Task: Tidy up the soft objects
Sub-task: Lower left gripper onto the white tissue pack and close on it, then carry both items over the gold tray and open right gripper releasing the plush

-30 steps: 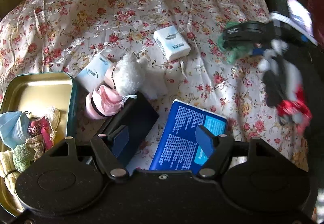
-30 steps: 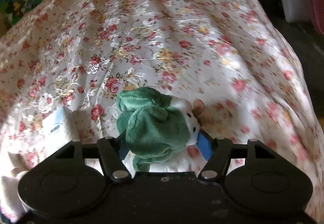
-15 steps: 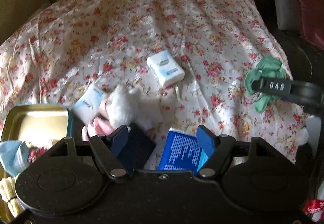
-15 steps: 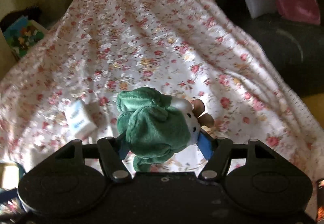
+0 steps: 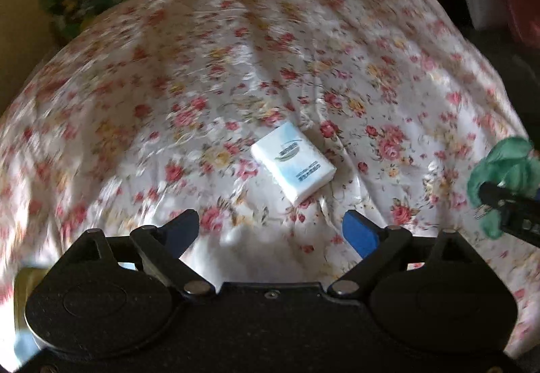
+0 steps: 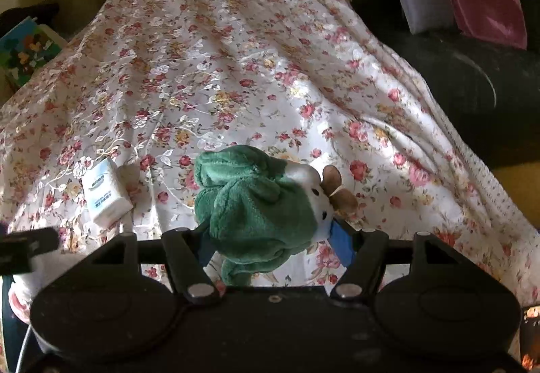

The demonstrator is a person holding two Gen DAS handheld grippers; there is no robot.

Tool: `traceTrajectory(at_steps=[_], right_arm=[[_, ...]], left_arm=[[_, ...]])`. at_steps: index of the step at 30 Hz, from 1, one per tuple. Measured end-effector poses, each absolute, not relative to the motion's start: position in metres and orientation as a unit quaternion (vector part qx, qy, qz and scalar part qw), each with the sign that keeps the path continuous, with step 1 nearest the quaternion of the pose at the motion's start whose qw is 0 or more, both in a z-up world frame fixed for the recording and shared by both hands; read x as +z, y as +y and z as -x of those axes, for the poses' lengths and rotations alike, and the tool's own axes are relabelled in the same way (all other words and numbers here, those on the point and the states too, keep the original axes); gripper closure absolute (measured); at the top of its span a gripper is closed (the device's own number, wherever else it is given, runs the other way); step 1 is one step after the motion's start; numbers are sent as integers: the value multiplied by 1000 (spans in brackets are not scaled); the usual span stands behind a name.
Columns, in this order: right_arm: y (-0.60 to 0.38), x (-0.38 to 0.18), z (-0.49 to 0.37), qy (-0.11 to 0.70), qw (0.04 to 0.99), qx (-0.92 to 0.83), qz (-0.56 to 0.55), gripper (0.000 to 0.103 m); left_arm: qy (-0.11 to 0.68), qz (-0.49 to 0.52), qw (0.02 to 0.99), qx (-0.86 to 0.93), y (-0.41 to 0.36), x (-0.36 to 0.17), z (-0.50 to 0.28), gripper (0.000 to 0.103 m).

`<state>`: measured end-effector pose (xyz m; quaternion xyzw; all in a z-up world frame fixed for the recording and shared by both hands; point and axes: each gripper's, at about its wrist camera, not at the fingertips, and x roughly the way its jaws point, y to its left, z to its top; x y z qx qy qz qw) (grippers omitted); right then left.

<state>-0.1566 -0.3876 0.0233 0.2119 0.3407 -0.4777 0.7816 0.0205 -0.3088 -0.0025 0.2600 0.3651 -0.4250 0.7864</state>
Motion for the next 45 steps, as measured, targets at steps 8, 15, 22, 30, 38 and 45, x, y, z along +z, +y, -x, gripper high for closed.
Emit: traceTrajectory(at_steps=[8, 15, 22, 30, 38, 45], right_arm=[[-393, 18, 155, 350, 778, -476, -213, 37], [-394, 11, 150, 361, 778, -468, -213, 37], [-397, 5, 147, 369, 779, -460, -213, 37], [-405, -4, 147, 376, 776, -455, -223, 37], [-406, -4, 148, 366, 778, -461, -219, 37], [-418, -2, 161, 350, 751, -502, -247, 37]], left_arm=[[351, -322, 760, -442, -344, -32, -31, 14], [332, -354, 751, -448, -365, -47, -38, 14], [320, -374, 746, -448, -391, -59, -45, 13], [350, -364, 736, -450, -408, -65, -62, 9], [404, -295, 737, -455, -401, -53, -61, 31], [442, -226, 715, -493, -371, -27, -8, 31]])
